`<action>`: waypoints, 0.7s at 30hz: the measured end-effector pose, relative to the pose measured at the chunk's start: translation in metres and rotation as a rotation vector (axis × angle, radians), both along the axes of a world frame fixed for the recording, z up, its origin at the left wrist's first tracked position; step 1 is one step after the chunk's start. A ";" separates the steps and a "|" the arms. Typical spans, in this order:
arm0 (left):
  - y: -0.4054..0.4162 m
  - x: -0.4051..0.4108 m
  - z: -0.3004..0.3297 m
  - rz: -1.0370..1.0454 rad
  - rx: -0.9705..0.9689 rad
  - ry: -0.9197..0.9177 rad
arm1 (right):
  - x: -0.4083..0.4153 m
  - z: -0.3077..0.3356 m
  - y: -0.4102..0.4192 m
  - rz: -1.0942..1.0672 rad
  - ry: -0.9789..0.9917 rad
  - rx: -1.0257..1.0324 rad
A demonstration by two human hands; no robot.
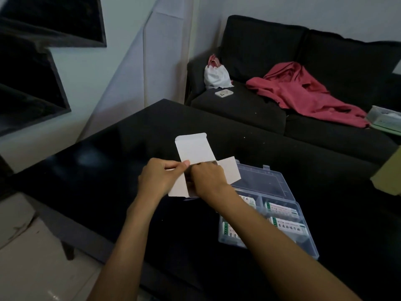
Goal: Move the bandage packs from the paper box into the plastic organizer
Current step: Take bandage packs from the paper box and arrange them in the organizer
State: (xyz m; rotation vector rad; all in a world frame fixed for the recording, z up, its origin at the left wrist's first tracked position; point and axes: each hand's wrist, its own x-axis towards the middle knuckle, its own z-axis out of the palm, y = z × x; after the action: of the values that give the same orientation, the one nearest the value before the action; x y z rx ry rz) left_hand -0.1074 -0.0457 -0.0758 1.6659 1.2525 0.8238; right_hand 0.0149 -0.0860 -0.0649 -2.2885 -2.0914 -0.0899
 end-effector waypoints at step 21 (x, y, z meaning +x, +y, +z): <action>-0.005 -0.004 0.010 0.097 0.051 0.138 | 0.030 -0.002 -0.045 -0.074 0.517 0.397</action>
State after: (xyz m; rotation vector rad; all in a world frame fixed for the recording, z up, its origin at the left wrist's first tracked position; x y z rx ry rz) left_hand -0.1110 -0.0506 -0.0654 1.7384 1.4271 0.8165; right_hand 0.0450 -0.1307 -0.0666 -1.8967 -1.5693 0.0723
